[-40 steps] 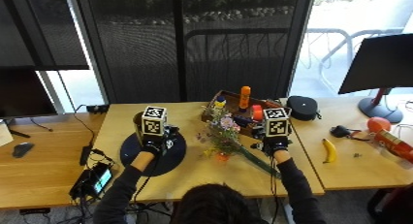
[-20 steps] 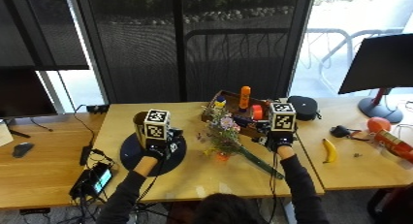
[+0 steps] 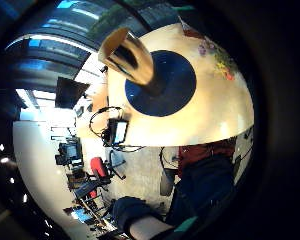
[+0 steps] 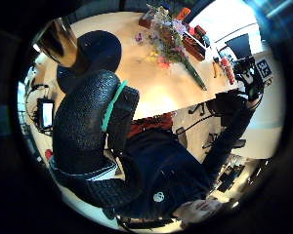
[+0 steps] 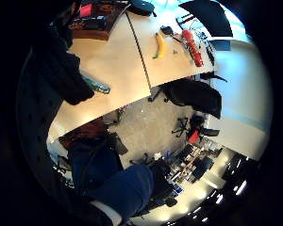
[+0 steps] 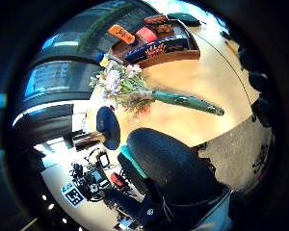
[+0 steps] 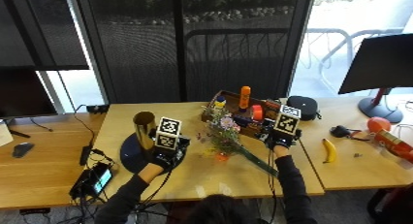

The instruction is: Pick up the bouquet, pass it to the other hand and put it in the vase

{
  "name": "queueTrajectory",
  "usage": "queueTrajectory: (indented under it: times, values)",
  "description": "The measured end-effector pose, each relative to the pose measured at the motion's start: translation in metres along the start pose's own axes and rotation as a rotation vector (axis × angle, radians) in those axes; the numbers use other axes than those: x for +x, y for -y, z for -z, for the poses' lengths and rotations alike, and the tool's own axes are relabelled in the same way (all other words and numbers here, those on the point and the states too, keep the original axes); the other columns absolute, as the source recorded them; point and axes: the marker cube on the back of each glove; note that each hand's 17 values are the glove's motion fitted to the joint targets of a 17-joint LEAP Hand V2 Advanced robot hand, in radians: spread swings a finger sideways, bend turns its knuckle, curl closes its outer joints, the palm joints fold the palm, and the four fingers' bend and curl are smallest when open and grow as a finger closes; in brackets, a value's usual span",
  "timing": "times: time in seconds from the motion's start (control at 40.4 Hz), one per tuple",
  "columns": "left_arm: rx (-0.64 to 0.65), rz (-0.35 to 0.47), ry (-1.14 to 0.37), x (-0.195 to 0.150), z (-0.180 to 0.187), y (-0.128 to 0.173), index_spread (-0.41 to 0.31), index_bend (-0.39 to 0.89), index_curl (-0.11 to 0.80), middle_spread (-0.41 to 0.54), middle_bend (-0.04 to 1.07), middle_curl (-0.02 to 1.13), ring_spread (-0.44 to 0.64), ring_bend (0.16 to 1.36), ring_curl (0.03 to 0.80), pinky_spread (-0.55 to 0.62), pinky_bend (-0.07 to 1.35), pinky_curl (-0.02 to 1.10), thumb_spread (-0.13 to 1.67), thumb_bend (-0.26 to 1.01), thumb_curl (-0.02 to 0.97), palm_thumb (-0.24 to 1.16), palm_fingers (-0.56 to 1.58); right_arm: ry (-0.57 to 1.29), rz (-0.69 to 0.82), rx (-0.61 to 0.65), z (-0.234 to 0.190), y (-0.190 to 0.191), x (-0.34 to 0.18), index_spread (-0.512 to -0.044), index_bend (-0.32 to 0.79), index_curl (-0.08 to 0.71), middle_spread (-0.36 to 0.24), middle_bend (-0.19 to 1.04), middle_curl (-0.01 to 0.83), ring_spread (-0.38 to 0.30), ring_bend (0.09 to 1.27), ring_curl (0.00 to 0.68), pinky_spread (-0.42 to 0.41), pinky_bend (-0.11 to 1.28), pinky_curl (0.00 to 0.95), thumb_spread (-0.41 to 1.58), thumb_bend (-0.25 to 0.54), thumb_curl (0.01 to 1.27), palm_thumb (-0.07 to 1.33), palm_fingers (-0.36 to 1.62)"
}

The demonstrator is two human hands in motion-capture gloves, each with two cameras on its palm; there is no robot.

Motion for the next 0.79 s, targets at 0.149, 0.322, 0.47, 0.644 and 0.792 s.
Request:
queueTrajectory:
  times: [0.149,0.322,0.47,0.644,0.792]
  values:
    - [0.000,-0.007,0.071,0.002,-0.013,-0.004,-0.061,0.19,0.381,0.151,0.17,0.25,0.29,0.46,0.250,0.40,0.22,0.27,1.25,-0.01,0.220,0.21,0.31,0.051,0.045,0.118,-0.024,0.032,0.001,-0.144,0.11,0.094,-0.037,0.33,0.356,-0.098,0.69,0.339,0.026,0.69,0.355,1.10,-0.025,0.23,0.27,0.63]
    - [-0.003,-0.043,0.020,0.008,-0.014,-0.005,-0.067,0.19,0.394,0.150,0.17,0.27,0.29,0.45,0.254,0.41,0.20,0.28,1.25,-0.01,0.228,0.21,0.30,0.041,0.021,0.040,-0.056,0.055,0.008,-0.139,0.11,0.131,-0.021,0.29,0.363,-0.079,0.64,0.339,0.051,0.66,0.352,1.10,-0.007,0.25,0.32,0.62]
    - [0.009,-0.056,0.037,0.013,-0.020,-0.003,-0.068,0.19,0.400,0.150,0.17,0.27,0.29,0.45,0.258,0.42,0.19,0.29,1.26,-0.01,0.233,0.20,0.31,0.060,-0.049,-0.215,-0.093,0.067,0.020,-0.153,0.12,0.157,-0.024,0.27,0.373,-0.071,0.60,0.337,0.093,0.63,0.348,1.07,-0.006,0.28,0.38,0.57]
    - [-0.017,-0.067,0.043,0.016,-0.028,-0.001,-0.069,0.19,0.405,0.150,0.17,0.28,0.29,0.45,0.263,0.42,0.19,0.29,1.26,-0.01,0.238,0.20,0.31,0.059,-0.048,-0.097,-0.132,0.119,0.029,-0.161,0.10,0.166,-0.035,0.25,0.387,-0.069,0.58,0.340,0.138,0.62,0.347,1.06,0.034,0.32,0.54,0.52]
    - [-0.020,-0.059,0.048,0.016,-0.032,-0.001,-0.069,0.19,0.409,0.150,0.17,0.29,0.29,0.44,0.267,0.42,0.19,0.29,1.26,-0.01,0.241,0.20,0.30,0.040,-0.082,-0.177,-0.148,0.119,0.030,-0.164,0.08,0.167,-0.062,0.27,0.409,-0.100,0.59,0.351,0.147,0.59,0.340,1.04,0.044,0.36,0.64,0.53]
